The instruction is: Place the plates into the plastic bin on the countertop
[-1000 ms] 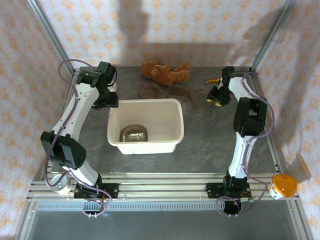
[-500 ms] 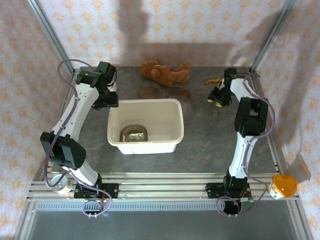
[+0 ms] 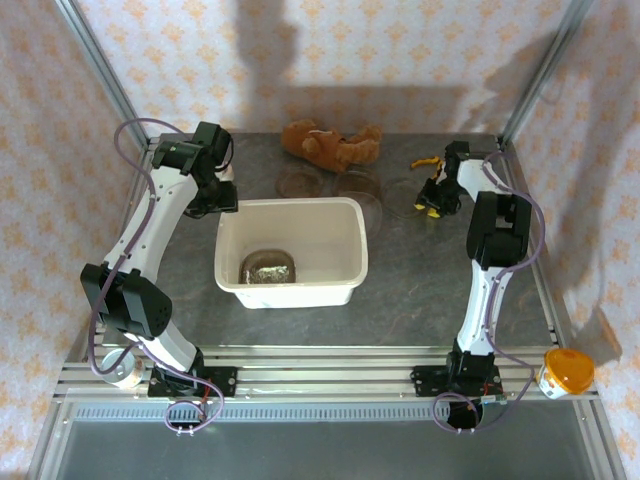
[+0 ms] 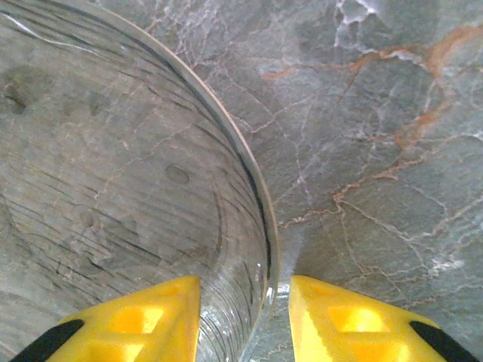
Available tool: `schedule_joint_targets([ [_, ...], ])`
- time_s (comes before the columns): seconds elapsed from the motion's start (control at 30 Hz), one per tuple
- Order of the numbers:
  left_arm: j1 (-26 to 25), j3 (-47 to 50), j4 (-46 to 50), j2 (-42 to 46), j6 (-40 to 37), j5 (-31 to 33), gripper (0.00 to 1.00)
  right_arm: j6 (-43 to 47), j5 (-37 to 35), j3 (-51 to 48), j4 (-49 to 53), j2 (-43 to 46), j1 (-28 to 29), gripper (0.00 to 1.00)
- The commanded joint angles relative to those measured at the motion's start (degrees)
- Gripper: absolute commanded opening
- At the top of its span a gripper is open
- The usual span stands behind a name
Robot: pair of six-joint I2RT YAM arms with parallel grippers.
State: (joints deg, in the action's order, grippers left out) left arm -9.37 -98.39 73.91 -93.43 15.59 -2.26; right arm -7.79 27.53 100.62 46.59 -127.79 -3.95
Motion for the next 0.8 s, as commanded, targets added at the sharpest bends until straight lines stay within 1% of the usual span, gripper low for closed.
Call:
schedule_joint_targets([
  [0.0,0.08,0.56,-0.72,2.0,1.02,0.15,0.54,-0.46,0.17,0.81,-0.68,-0.53,-0.01,0.33],
  [0.43,0.13,0.77,-1.73,4.12,0.88,0.25,0.54,0.37,0.21,0.59,-0.53,0.09,-0.01,0.15],
  [0.6,0.05,-1.11,-1.75,4.48,1.09,-0.49,0.54,0.58,0.22,-0.32,-0.86,1.82,-0.01,0.07],
  [0.77,-0.66,-4.56,-2.17,4.27,1.63,-1.87,0.54,0.72,-1.02,-1.11,-0.9,4.61,-0.01,0.02],
])
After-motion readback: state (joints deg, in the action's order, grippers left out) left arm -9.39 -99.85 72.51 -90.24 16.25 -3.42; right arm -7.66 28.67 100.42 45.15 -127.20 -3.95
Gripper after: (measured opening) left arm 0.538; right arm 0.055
